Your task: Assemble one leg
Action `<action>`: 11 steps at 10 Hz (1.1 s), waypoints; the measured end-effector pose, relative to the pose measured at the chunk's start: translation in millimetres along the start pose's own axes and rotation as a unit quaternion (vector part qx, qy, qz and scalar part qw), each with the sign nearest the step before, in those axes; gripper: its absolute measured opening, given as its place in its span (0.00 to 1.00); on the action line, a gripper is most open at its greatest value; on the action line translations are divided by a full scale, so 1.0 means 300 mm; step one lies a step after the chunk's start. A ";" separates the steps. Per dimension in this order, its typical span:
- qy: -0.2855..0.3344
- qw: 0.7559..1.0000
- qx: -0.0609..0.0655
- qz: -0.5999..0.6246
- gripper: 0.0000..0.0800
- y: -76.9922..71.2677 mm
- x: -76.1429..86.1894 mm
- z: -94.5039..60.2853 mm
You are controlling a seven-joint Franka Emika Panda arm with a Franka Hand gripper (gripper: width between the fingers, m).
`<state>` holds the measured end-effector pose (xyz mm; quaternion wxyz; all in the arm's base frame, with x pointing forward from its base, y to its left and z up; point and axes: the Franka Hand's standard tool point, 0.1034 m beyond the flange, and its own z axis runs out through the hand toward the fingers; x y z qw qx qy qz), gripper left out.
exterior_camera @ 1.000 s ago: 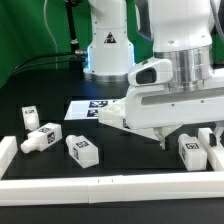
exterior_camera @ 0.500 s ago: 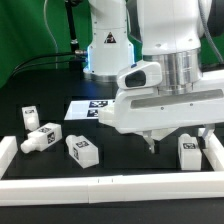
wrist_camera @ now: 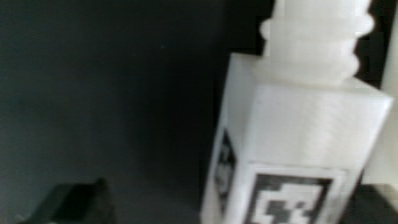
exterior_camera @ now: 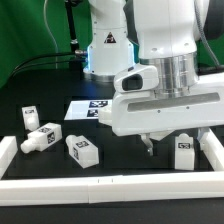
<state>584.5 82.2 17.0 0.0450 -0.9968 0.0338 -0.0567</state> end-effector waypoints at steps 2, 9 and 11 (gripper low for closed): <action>0.000 1.000 0.000 0.000 0.53 0.000 0.000 0.000; -0.018 0.997 0.001 -0.071 0.35 0.135 0.018 -0.171; -0.008 0.996 -0.003 -0.084 0.36 0.268 -0.052 -0.243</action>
Offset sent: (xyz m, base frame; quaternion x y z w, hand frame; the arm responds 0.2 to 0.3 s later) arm 0.0000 0.0000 0.0000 0.0000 0.0000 0.0000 1.0000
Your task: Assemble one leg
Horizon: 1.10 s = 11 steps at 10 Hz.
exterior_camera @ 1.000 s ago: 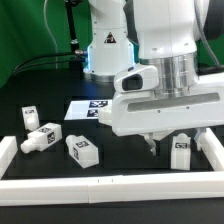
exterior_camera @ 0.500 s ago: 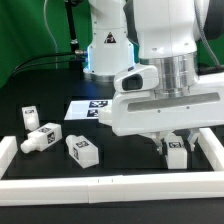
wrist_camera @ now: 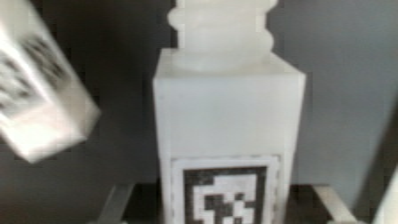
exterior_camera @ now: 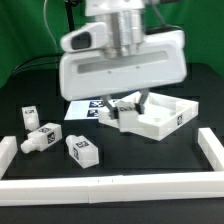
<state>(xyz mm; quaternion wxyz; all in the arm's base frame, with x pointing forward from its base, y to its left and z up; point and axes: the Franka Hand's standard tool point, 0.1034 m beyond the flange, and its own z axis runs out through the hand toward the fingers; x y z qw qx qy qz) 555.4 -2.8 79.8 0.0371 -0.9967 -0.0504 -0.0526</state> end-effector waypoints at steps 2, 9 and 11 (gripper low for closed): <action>0.000 1.000 0.000 0.005 0.36 -0.002 -0.003 0.001; 0.003 0.999 -0.013 -0.044 0.36 0.229 -0.230 -0.086; 0.009 1.000 -0.018 -0.021 0.36 0.305 -0.262 -0.120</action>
Offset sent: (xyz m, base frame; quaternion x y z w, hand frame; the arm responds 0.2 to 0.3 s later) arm 0.0000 0.0000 0.0000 0.0000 0.0000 0.0000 1.0000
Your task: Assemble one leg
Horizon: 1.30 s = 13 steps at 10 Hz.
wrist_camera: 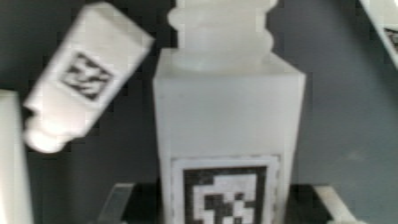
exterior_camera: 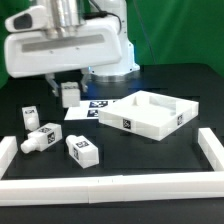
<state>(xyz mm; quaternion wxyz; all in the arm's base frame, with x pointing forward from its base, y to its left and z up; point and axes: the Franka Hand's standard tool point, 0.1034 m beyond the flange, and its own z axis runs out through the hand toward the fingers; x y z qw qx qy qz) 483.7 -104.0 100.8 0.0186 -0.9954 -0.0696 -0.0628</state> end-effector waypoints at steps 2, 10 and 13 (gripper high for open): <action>-0.002 1.000 0.001 -0.001 0.36 -0.004 -0.004 0.005; -0.008 0.999 -0.040 -0.004 0.36 0.091 -0.391 0.143; -0.020 0.999 -0.033 0.014 0.36 0.032 -0.393 0.213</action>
Offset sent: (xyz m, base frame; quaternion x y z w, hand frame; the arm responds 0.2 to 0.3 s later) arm 0.0000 0.0000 0.0000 0.0000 0.0000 0.0000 1.0000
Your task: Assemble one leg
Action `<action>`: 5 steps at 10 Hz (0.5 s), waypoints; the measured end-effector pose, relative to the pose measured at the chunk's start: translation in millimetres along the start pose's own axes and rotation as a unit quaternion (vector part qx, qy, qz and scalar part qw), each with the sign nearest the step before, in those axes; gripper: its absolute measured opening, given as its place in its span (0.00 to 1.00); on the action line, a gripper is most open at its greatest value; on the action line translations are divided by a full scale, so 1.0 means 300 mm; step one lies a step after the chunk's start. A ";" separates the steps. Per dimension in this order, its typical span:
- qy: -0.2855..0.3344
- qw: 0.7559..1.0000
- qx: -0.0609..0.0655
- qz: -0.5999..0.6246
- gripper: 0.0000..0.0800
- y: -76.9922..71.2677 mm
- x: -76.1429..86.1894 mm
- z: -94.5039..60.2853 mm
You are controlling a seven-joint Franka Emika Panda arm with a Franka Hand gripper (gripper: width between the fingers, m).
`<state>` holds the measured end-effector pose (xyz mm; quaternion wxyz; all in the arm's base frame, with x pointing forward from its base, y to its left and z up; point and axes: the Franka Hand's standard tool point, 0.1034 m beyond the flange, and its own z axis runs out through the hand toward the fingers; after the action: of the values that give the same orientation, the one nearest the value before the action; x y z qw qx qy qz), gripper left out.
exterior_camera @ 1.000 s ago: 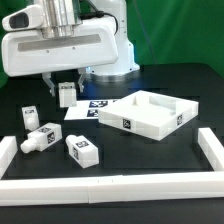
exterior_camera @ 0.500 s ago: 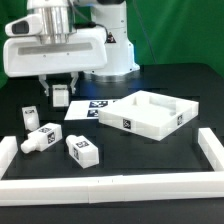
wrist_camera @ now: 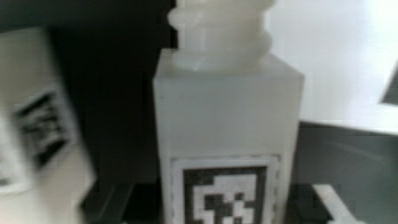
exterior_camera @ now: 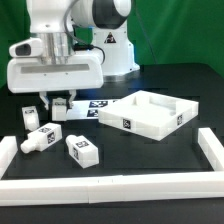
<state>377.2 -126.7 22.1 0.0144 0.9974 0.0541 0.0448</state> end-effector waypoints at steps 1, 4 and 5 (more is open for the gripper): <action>-0.002 1.000 0.003 0.001 0.36 -0.028 0.007 0.008; -0.005 1.000 0.005 0.000 0.36 -0.042 0.009 0.022; -0.005 1.000 0.005 0.000 0.36 -0.042 0.009 0.022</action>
Offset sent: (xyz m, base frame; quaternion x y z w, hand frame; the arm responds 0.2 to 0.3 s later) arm 0.0000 0.0000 0.0000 0.0000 0.0000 0.0000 1.0000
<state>379.1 -114.0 15.4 0.0098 0.9977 0.0539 0.0390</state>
